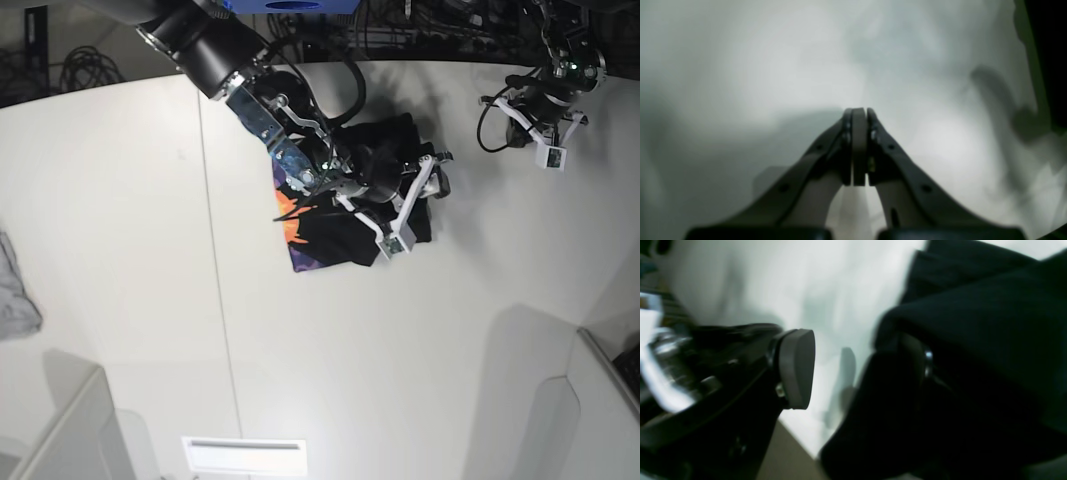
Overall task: Fold the T-shirt properly
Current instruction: 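Press and smooth the folded bundle with the right gripper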
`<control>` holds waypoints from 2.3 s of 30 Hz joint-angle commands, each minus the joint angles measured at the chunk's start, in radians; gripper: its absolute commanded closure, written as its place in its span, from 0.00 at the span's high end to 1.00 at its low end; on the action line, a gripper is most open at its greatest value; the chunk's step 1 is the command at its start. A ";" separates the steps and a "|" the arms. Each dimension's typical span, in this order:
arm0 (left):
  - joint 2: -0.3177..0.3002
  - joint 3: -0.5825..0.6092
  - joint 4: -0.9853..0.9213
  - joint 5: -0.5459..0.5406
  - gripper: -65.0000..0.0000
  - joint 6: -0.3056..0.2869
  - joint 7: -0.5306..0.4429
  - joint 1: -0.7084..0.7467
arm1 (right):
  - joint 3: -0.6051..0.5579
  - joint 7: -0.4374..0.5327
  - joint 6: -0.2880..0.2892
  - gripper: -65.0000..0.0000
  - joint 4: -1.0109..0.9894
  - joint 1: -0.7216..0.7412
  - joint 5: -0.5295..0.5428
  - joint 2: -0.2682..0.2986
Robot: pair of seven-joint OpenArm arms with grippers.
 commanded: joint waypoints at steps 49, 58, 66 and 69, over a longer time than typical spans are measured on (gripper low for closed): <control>-0.012 -0.006 0.016 -0.009 0.00 -0.009 -0.019 0.007 | 0.055 0.048 -0.095 0.00 0.033 0.020 0.012 0.088; -0.012 -0.003 0.016 -0.009 0.00 -0.009 -0.019 0.007 | -0.005 0.043 -0.095 0.00 -0.047 0.097 0.012 -0.019; -0.009 0.002 0.036 -0.015 0.00 -0.010 -0.019 0.007 | -0.004 0.033 -0.095 0.00 0.058 0.105 0.013 0.019; -0.009 -0.004 0.085 -0.099 0.00 -0.010 -0.017 0.024 | 0.002 0.026 -0.098 0.00 0.154 0.088 0.015 0.088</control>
